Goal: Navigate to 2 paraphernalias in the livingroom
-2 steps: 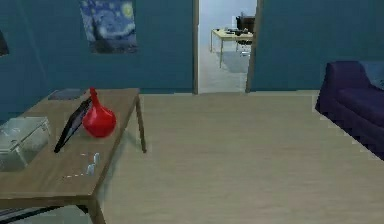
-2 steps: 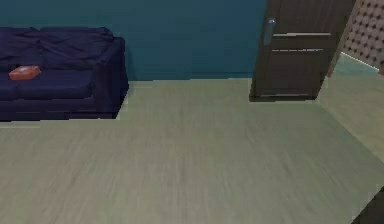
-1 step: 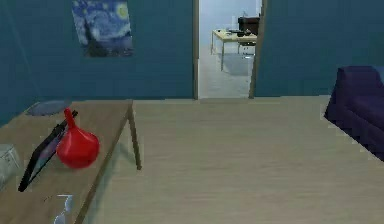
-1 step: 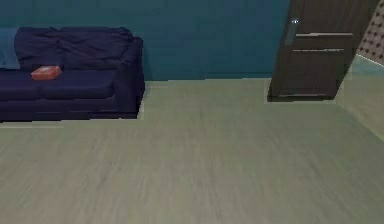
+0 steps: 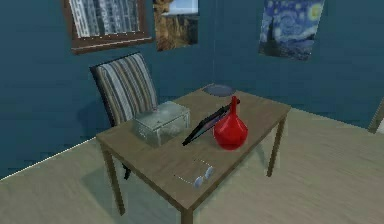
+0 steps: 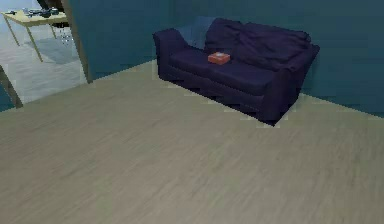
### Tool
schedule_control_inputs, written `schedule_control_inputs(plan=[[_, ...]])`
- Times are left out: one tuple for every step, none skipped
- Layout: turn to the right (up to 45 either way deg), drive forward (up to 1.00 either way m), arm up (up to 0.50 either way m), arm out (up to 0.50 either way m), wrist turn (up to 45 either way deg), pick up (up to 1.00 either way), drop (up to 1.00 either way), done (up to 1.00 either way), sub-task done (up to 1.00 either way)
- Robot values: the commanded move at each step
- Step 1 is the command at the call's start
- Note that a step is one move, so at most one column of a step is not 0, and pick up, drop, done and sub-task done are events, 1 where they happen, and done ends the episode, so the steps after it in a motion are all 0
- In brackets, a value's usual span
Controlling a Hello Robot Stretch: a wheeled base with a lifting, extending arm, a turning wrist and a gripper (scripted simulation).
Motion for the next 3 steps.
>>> schedule_control_inputs(plan=[[0.0,0.00,0.00,0.00,0.0,0.00,0.00,0.00,1.00],[45.0,0.00,0.00,0.00,0.0,0.00,0.00,0.00,0.00],[45.0,0.00,0.00,0.00,0.0,0.00,0.00,0.00,0.00]])
